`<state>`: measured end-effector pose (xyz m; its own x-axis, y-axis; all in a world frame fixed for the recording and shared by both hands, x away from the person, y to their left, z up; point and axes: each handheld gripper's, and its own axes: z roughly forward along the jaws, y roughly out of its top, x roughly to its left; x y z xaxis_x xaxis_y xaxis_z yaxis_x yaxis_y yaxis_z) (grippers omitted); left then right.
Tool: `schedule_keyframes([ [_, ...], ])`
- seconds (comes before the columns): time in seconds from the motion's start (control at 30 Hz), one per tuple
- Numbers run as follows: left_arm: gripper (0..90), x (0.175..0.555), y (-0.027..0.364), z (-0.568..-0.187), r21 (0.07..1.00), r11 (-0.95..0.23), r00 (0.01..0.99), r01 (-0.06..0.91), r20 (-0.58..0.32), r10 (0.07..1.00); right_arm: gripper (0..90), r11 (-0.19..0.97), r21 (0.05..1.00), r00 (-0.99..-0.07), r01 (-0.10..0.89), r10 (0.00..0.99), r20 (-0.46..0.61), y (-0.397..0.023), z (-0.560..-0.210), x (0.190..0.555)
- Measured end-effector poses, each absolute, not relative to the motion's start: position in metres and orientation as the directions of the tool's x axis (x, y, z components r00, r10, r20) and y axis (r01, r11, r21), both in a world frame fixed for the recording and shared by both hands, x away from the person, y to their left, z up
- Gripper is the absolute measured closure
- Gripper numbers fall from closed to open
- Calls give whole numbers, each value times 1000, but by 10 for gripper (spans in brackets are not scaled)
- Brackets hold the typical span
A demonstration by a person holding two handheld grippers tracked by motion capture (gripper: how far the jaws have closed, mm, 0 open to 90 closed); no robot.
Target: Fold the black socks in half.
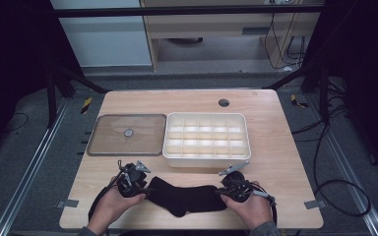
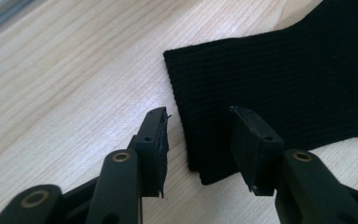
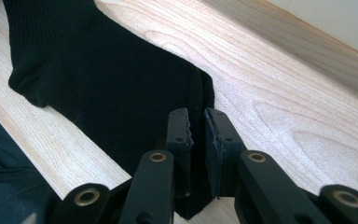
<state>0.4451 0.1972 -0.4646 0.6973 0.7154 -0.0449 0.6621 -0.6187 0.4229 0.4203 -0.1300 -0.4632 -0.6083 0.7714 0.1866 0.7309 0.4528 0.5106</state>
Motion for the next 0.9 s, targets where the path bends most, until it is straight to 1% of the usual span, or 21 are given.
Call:
schedule_keyframes([
  [0.13, 647, 446, 195, -467, 415, -628, 707, 658, -54, 705, 798, 462, 512, -617, 724, 765, 184, -129, -461, 421],
  [0.43, 744, 446, 194, -469, 403, -629, 709, 665, -77, 701, 805, 481, 518, -638, 707, 750, 175, -126, -456, 418],
  [0.63, 771, 445, 193, -469, 405, -630, 709, 663, -72, 701, 818, 486, 519, -642, 704, 747, 171, -127, -455, 417],
  [0.67, 773, 445, 193, -469, 405, -630, 709, 663, -70, 701, 809, 484, 517, -640, 706, 749, 171, -129, -456, 417],
  [0.7, 773, 444, 193, -469, 406, -629, 709, 663, -70, 702, 784, 479, 518, -634, 709, 754, 172, -130, -456, 417],
  [0.73, 773, 444, 193, -469, 406, -629, 709, 663, -70, 702, 784, 479, 518, -634, 709, 754, 172, -130, -456, 417],
  [0.8, 773, 444, 194, -469, 410, -625, 707, 664, -72, 704, 672, 463, 516, -618, 720, 766, 176, -131, -457, 417],
  [0.83, 774, 444, 194, -469, 410, -624, 707, 665, -75, 703, 591, 456, 513, -608, 727, 774, 174, -132, -459, 416],
  [0.9, 775, 444, 194, -469, 410, -625, 707, 665, -75, 703, 536, 457, 511, -607, 728, 777, 169, -133, -461, 415],
])
